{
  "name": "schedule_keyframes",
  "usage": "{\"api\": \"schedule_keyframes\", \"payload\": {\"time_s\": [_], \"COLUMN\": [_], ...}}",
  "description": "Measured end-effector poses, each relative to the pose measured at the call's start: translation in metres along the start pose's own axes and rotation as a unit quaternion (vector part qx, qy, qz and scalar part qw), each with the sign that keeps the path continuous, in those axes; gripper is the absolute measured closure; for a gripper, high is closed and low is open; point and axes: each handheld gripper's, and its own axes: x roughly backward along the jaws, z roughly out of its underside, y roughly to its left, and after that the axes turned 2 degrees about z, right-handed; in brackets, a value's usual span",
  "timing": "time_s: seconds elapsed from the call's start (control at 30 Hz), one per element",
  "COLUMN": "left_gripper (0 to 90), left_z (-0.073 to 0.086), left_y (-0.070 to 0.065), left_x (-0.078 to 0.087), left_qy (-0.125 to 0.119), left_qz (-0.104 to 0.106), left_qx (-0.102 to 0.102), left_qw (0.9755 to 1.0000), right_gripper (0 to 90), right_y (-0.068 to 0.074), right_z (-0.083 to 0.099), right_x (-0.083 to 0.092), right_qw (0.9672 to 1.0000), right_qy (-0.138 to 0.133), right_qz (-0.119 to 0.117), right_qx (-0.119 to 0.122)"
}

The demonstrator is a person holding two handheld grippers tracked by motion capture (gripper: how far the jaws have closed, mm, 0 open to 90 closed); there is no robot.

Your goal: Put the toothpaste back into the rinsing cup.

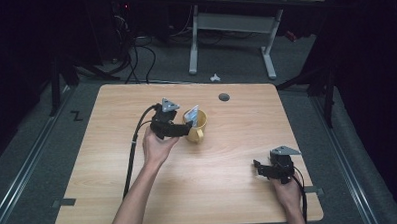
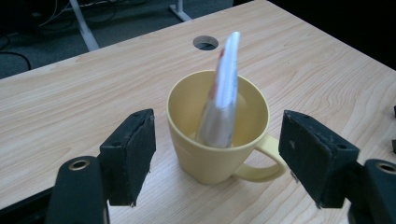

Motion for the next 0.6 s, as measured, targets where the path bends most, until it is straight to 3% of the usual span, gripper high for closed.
{"api": "schedule_keyframes", "payload": {"time_s": [0.23, 0.6], "left_gripper": [25.9, 24.9], "left_z": [0.003, 0.003], "left_y": [0.009, 0.014], "left_x": [0.018, 0.033], "left_qy": [-0.015, -0.026], "left_qz": [0.006, 0.006], "left_qx": [0.011, 0.017], "left_qw": [0.9998, 0.9995], "right_gripper": [23.7, 23.7], "right_y": [0.000, 0.000], "right_z": [0.000, 0.000], "right_x": [0.000, 0.000], "right_qw": [1.0000, 1.0000], "right_qy": [0.000, 0.000], "right_qz": [0.000, 0.000], "right_qx": [0.000, 0.000]}}
